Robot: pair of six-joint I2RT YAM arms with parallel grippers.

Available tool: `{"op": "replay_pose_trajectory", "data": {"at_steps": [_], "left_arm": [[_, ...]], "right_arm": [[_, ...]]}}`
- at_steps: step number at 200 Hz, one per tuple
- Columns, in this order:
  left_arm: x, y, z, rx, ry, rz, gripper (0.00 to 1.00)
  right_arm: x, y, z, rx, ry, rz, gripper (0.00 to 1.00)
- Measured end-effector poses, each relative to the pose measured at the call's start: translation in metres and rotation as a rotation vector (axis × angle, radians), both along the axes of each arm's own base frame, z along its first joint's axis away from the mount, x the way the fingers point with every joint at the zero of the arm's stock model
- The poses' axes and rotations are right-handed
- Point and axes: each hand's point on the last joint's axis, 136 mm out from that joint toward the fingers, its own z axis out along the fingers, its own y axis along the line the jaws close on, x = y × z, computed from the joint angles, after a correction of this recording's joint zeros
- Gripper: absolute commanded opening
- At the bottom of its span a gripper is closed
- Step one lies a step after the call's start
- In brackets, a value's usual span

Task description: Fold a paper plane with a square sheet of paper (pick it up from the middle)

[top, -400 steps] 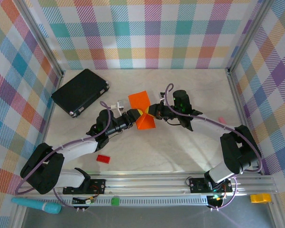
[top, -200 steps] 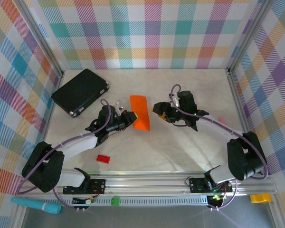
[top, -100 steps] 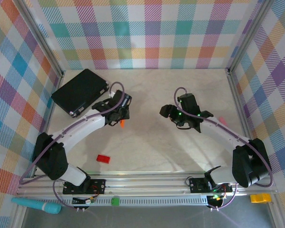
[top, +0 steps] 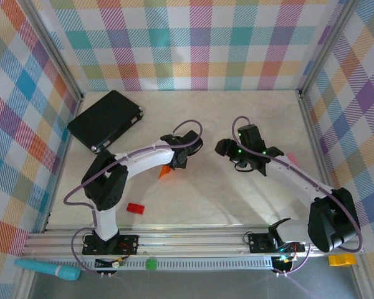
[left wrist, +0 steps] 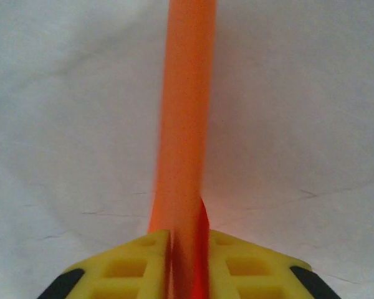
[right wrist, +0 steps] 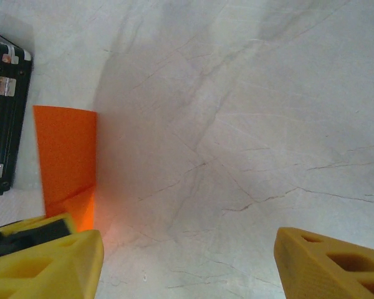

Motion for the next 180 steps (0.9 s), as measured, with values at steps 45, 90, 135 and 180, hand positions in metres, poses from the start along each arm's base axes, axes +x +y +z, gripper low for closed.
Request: {"op": "replay_pose_trajectory", "data": {"at_steps": [45,90,135,180], "left_arm": [[-0.012,-0.044,-0.026,-0.29,0.103,-0.011,0.49],[-0.014,-0.032,-0.004,-0.557,0.096,0.055,0.68],[-0.001,0.023,0.062,-0.725,-0.104,0.17,0.81],[-0.018,0.082,0.049,-0.731,-0.15,0.326,0.91]], "right_arm": [[-0.005,-0.006,0.0,-0.013,0.004,-0.012,0.72],[-0.004,0.006,-0.017,-0.02,0.07,0.037,0.54],[0.001,0.085,-0.027,-0.018,0.114,0.219,0.39],[-0.008,0.168,-0.05,-0.015,0.161,0.394,0.24]]}}
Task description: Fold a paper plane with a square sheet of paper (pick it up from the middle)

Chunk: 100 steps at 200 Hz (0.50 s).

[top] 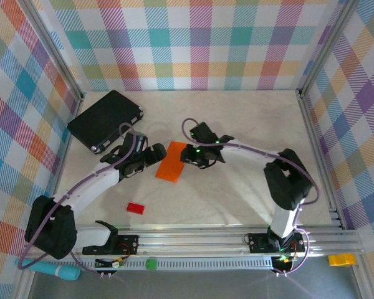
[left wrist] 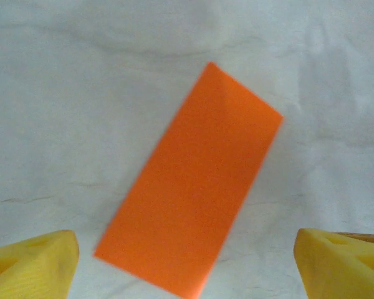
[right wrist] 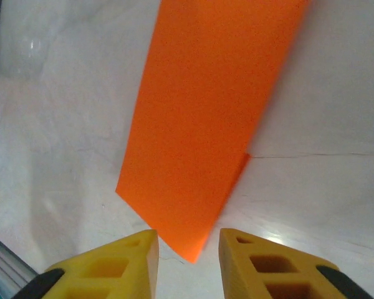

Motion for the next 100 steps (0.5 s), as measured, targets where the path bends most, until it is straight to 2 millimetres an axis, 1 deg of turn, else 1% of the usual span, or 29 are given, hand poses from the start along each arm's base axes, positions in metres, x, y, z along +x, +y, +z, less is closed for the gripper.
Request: {"op": "replay_pose_trajectory", "data": {"at_steps": [19,37,51,74,100], "left_arm": [[-0.008,0.013,-0.007,0.003,0.011,0.032,0.92],[-0.011,0.018,-0.009,0.001,0.013,0.044,0.93],[-0.01,0.019,-0.009,-0.001,0.013,0.05,0.94],[-0.01,0.018,-0.009,-0.009,0.013,0.051,0.96],[-0.006,0.015,-0.008,-0.028,-0.002,0.048,0.97]], "right_arm": [[-0.004,0.024,-0.013,-0.005,0.025,0.056,0.18],[-0.006,0.041,-0.025,-0.017,0.042,0.097,0.16],[-0.008,0.05,-0.034,-0.027,0.058,0.118,0.16],[-0.014,0.052,-0.049,-0.06,0.09,0.14,0.17],[-0.02,0.044,-0.068,-0.115,0.122,0.16,0.17]]}}
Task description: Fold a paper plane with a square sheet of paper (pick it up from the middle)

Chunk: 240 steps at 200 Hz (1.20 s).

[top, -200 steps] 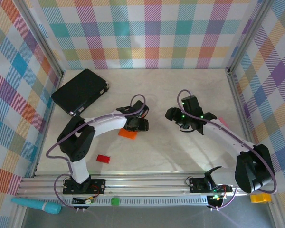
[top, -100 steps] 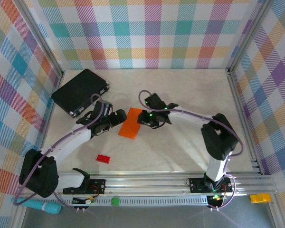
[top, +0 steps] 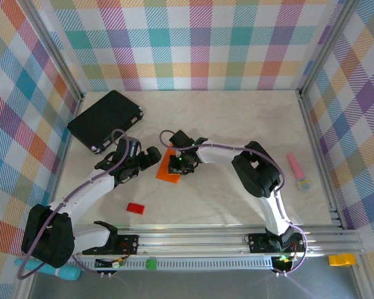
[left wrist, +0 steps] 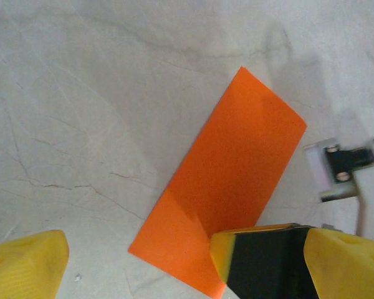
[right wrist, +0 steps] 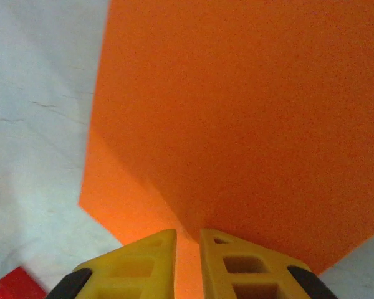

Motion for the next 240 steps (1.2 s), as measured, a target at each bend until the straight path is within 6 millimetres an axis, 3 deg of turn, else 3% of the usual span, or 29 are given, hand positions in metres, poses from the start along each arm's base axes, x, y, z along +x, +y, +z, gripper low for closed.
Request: {"op": "replay_pose_trajectory", "data": {"at_steps": [41,117,147,169,215,240], "left_arm": [[0.002,-0.004,-0.002,-0.011,0.003,-0.012,0.97],[-0.003,-0.013,-0.021,-0.019,0.072,-0.066,0.97],[-0.003,-0.023,-0.028,-0.054,0.095,-0.098,0.96],[-0.004,-0.035,-0.028,-0.081,0.094,-0.127,0.89],[-0.013,-0.072,-0.035,-0.142,0.121,-0.199,0.77],[-0.017,-0.089,-0.037,-0.171,0.127,-0.222,0.73]], "right_arm": [[0.002,-0.008,-0.001,-0.043,-0.064,0.072,0.18],[-0.017,-0.082,0.006,-0.107,-0.137,0.223,0.24],[-0.011,-0.088,0.035,-0.032,-0.16,0.118,0.36],[-0.003,-0.091,0.048,0.016,-0.163,-0.01,0.35],[0.009,-0.099,0.036,0.04,-0.082,-0.19,0.26],[0.014,-0.101,0.025,0.04,-0.041,-0.242,0.25]]}}
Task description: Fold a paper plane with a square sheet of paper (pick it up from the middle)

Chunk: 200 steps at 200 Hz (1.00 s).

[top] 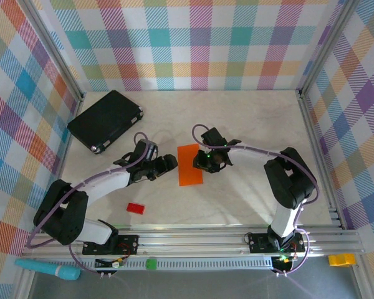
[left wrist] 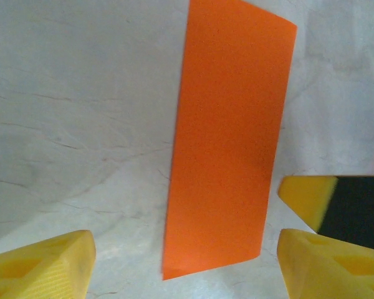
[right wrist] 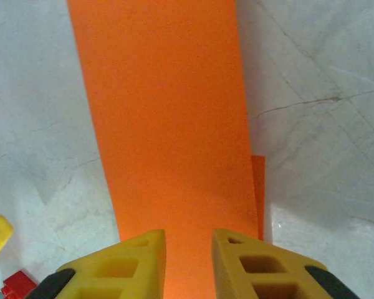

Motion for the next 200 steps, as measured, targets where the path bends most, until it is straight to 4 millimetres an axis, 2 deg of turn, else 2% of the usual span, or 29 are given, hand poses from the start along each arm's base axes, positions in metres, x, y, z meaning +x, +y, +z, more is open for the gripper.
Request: {"op": "replay_pose_trajectory", "data": {"at_steps": [27,61,93,165,200], "left_arm": [[-0.005,-0.015,-0.009,-0.01,0.024,-0.018,0.63],[-0.008,-0.023,-0.022,-0.018,0.062,-0.017,0.52],[-0.011,-0.03,-0.029,-0.03,0.086,-0.023,0.43],[-0.021,-0.028,-0.049,-0.004,0.138,-0.041,0.3],[-0.024,-0.03,-0.052,-0.017,0.143,-0.052,0.29]], "right_arm": [[-0.001,0.0,-0.012,0.018,0.046,-0.018,0.23],[-0.004,0.0,-0.024,0.024,0.088,-0.025,0.21],[-0.002,-0.003,-0.026,0.034,0.093,-0.033,0.22],[-0.003,-0.005,-0.028,0.087,0.109,-0.026,0.21],[-0.002,-0.005,-0.028,0.094,0.111,-0.027,0.21]]}}
